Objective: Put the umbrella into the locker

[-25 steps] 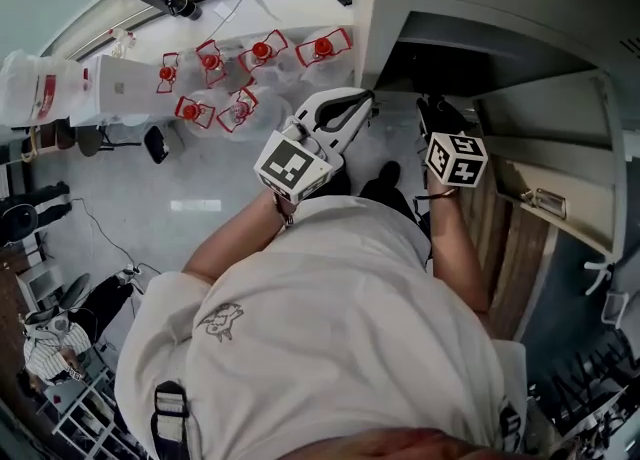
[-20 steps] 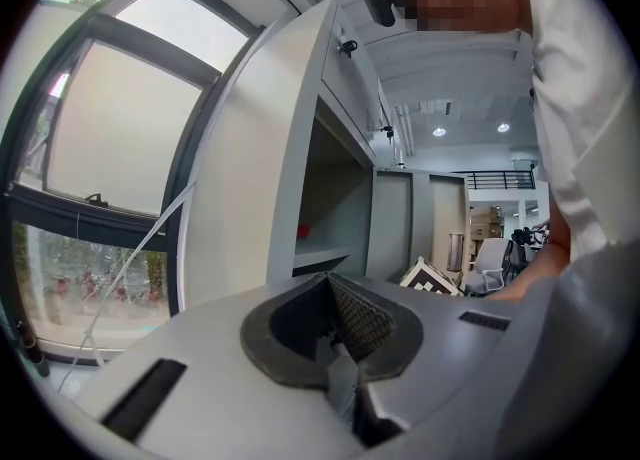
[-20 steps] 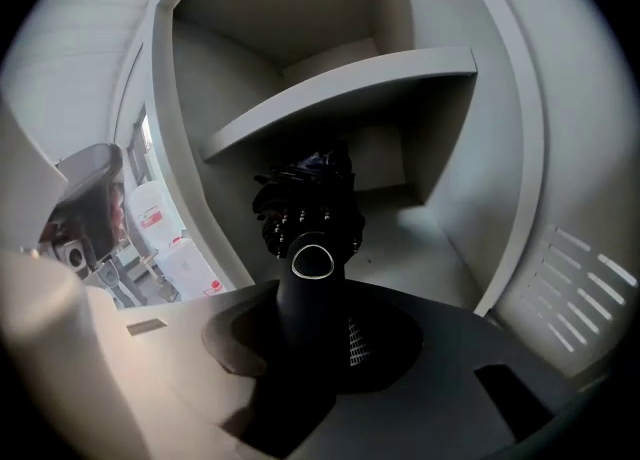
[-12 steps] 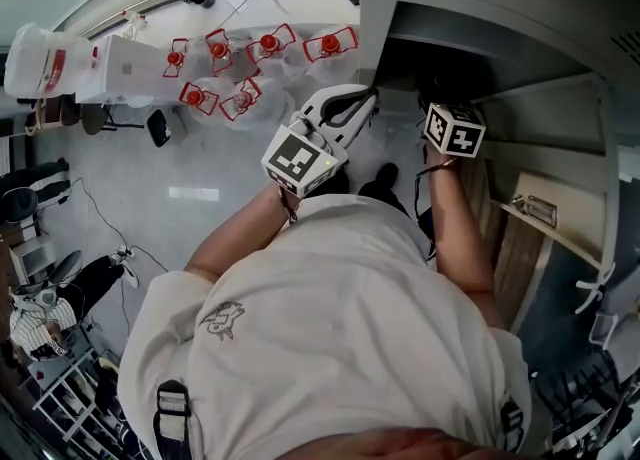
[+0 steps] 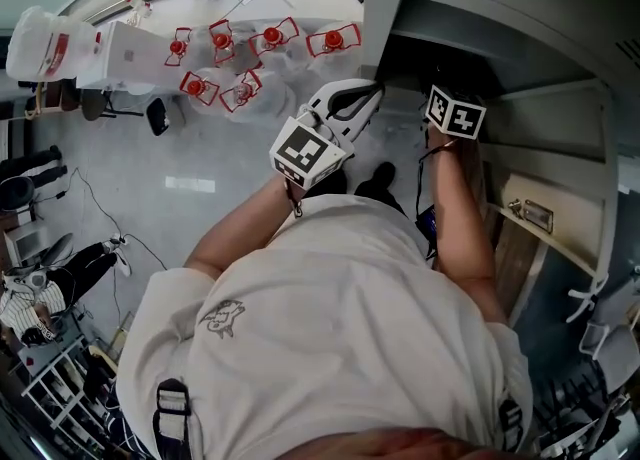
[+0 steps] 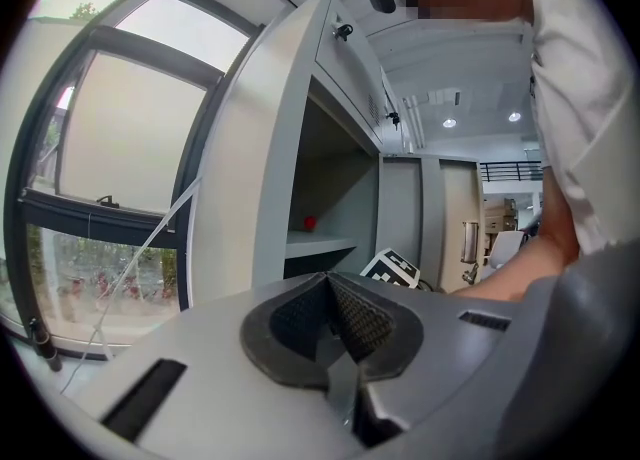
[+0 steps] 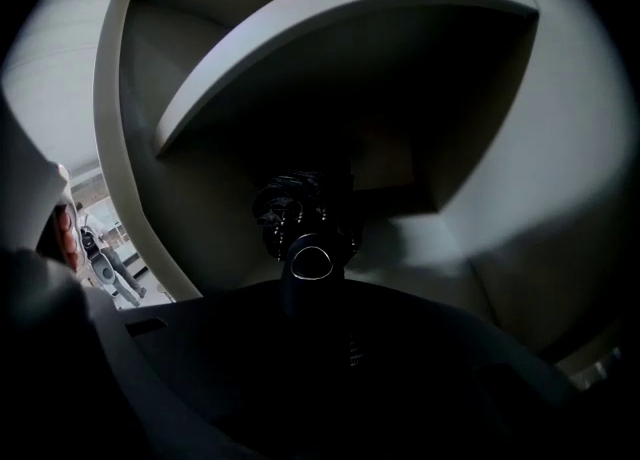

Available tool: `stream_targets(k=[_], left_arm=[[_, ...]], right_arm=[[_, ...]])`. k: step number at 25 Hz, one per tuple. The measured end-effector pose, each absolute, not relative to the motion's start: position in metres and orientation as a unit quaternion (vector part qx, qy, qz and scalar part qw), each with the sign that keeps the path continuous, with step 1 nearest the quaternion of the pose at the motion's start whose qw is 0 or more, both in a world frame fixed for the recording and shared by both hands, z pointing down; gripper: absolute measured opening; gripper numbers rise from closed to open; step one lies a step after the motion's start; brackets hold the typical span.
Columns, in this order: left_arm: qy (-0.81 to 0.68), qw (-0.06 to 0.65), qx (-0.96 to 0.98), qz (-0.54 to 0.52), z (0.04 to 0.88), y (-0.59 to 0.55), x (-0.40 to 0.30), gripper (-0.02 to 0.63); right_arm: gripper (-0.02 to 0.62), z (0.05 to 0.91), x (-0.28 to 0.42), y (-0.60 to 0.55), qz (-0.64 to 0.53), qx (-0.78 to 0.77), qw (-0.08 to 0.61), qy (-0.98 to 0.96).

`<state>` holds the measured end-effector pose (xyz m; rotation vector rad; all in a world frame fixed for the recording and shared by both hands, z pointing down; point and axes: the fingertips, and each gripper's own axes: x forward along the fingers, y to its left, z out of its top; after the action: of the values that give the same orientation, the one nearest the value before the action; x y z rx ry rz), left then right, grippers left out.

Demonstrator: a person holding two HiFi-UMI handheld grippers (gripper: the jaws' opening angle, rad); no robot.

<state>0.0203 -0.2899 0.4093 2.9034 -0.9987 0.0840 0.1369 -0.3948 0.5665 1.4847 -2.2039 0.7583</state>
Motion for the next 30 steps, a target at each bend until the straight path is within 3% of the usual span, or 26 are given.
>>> stream_targets(k=[17,30], left_arm=[[-0.336,0.042,0.940,0.035,0.418,-0.288,0.012,0.012],[-0.329,0.044,0.943,0.035,0.423,-0.285,0.011,0.012]], right_arm=[[0.179,0.581,0.137,-0.414,0.267,0.529,0.225,-0.774],[0.190,0.578,0.142,-0.412,0.242,0.548,0.216,-0.771]])
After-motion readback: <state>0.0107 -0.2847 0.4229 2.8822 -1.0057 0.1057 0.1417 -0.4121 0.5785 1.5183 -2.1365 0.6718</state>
